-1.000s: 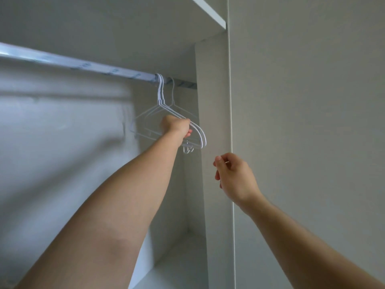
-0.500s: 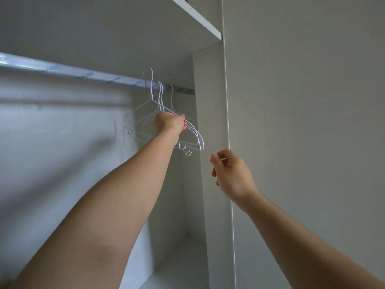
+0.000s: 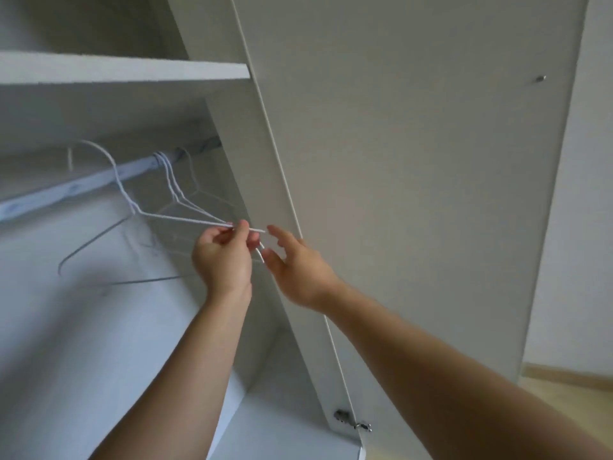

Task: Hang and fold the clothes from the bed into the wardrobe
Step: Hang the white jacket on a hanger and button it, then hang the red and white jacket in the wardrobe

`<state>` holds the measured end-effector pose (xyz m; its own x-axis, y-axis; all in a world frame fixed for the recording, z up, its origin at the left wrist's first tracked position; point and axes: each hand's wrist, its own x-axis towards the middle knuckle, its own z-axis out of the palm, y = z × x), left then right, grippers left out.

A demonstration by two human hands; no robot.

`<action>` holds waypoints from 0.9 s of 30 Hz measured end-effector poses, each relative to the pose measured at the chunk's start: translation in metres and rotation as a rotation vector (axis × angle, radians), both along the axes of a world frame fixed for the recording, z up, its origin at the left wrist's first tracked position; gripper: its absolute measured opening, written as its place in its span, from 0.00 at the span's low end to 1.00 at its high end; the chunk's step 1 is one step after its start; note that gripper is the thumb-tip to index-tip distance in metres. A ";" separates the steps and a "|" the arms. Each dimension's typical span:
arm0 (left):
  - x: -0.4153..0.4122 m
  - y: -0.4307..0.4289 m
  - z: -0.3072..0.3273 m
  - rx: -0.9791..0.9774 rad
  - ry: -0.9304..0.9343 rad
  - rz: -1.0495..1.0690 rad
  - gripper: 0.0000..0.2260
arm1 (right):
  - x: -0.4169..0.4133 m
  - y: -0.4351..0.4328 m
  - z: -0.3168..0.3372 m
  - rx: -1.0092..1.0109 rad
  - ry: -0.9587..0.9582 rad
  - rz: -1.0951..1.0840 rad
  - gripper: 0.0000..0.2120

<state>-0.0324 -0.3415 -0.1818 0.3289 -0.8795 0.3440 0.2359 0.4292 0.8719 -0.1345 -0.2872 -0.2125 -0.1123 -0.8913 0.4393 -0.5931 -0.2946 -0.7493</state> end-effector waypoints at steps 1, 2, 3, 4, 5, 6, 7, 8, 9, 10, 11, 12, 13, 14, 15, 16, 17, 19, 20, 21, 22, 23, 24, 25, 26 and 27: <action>-0.003 0.010 0.006 0.031 -0.009 -0.019 0.04 | -0.003 0.005 0.009 0.009 -0.008 0.001 0.23; -0.004 0.019 0.013 0.064 -0.025 -0.031 0.04 | -0.007 0.012 0.017 0.001 -0.025 -0.003 0.20; -0.004 0.028 0.020 0.103 -0.046 -0.048 0.05 | -0.011 0.019 0.024 -0.010 -0.037 -0.012 0.17; -0.004 0.035 0.027 0.147 -0.068 -0.075 0.06 | -0.017 0.027 0.031 -0.013 -0.038 -0.021 0.14; -0.004 0.044 0.034 0.195 -0.079 -0.114 0.07 | -0.025 0.035 0.037 0.001 -0.026 -0.027 0.13; -0.004 0.053 0.041 0.249 -0.080 -0.148 0.06 | -0.032 0.043 0.043 0.023 -0.013 -0.035 0.12; -0.004 0.062 0.048 0.310 -0.055 -0.179 0.04 | -0.040 0.052 0.049 0.053 -0.003 -0.047 0.11; -0.005 0.071 0.054 0.386 -0.004 -0.197 0.04 | -0.049 0.062 0.055 0.090 0.008 -0.062 0.10; -0.007 0.079 0.059 0.475 0.070 -0.204 0.06 | -0.057 0.073 0.061 0.137 0.020 -0.082 0.10; -0.010 0.086 0.064 0.565 0.148 -0.209 0.07 | -0.066 0.084 0.067 0.188 0.038 -0.102 0.10; -0.013 0.093 0.067 0.664 0.194 -0.214 0.08 | -0.074 0.095 0.073 0.241 0.056 -0.121 0.10; -0.017 0.102 0.068 0.771 0.189 -0.226 0.10 | -0.082 0.108 0.078 0.293 0.076 -0.138 0.10; -0.022 0.110 0.068 0.866 0.158 -0.253 0.11 | -0.090 0.122 0.084 0.337 0.105 -0.154 0.10; -0.029 0.117 0.068 0.946 0.117 -0.297 0.13 | -0.097 0.137 0.091 0.365 0.140 -0.171 0.11; -0.036 0.123 0.066 1.007 0.080 -0.340 0.15 | -0.103 0.151 0.097 0.379 0.178 -0.184 0.11; -0.044 0.128 0.064 1.055 0.029 -0.382 0.16 | -0.108 0.164 0.102 0.382 0.215 -0.211 0.11; -0.052 0.133 0.062 1.093 -0.040 -0.423 0.18 | -0.115 0.176 0.107 0.381 0.245 -0.253 0.11; -0.068 0.144 0.057 1.138 -0.199 -0.514 0.21 | -0.126 0.198 0.116 0.377 0.284 -0.347 0.12; -0.077 0.147 0.052 1.148 -0.270 -0.573 0.23 | -0.132 0.209 0.119 0.377 0.295 -0.408 0.13; -0.087 0.150 0.047 1.152 -0.325 -0.626 0.25 | -0.141 0.218 0.122 0.381 0.304 -0.479 0.14; -0.097 0.151 0.041 1.152 -0.372 -0.667 0.27 | -0.150 0.226 0.124 0.389 0.319 -0.555 0.14; -0.105 0.153 0.036 1.147 -0.417 -0.698 0.28 | -0.159 0.234 0.126 0.401 0.338 -0.626 0.14; -0.114 0.154 0.030 1.135 -0.465 -0.718 0.28 | -0.168 0.242 0.127 0.420 0.354 -0.686 0.15; -0.121 0.156 0.025 1.122 -0.516 -0.732 0.27 | -0.176 0.252 0.128 0.445 0.364 -0.740 0.16; -0.129 0.157 0.020 1.109 -0.566 -0.744 0.26 | -0.184 0.261 0.129 0.470 0.375 -0.790 0.18; -0.136 0.158 0.015 1.101 -0.610 -0.762 0.24 | -0.192 0.269 0.129 0.495 0.389 -0.842 0.19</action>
